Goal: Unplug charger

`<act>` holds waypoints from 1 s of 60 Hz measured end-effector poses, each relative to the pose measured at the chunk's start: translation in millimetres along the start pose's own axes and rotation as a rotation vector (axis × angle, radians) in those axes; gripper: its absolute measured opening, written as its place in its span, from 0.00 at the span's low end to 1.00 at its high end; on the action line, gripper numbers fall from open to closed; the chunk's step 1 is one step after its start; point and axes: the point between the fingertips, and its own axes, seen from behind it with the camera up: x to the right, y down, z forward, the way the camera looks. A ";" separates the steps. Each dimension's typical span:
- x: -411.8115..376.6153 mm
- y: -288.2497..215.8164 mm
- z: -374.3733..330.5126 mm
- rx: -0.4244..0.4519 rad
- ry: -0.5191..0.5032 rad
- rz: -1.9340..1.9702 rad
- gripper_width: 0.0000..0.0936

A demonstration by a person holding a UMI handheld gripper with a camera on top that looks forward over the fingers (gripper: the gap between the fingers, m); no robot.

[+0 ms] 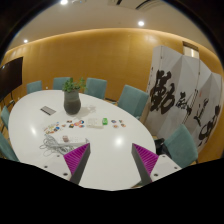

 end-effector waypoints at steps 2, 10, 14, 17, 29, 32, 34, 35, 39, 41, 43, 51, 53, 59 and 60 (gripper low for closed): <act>0.7 3.4 0.5 -0.009 0.005 0.005 0.93; 15.3 31.1 22.7 -0.041 0.024 0.008 0.93; 9.5 45.6 27.5 -0.061 0.029 0.001 0.93; 14.2 68.2 41.3 -0.073 0.024 -0.006 0.93; -49.8 148.2 97.7 -0.108 -0.083 -0.038 0.93; -83.6 157.3 117.5 -0.099 -0.130 -0.032 0.93; -104.7 163.8 129.1 -0.091 -0.162 -0.028 0.93; -115.5 164.4 135.8 -0.085 -0.177 -0.025 0.93; -160.2 159.2 163.8 -0.039 -0.230 -0.007 0.93; -186.4 154.3 184.9 -0.022 -0.246 -0.005 0.93; -203.7 149.8 195.3 -0.002 -0.265 -0.006 0.93; -272.3 129.8 259.9 0.058 -0.296 -0.024 0.93; -285.2 126.5 275.1 0.060 -0.297 -0.030 0.93; -318.4 115.8 318.2 0.065 -0.301 -0.024 0.92; -321.9 114.6 325.3 0.066 -0.302 -0.022 0.92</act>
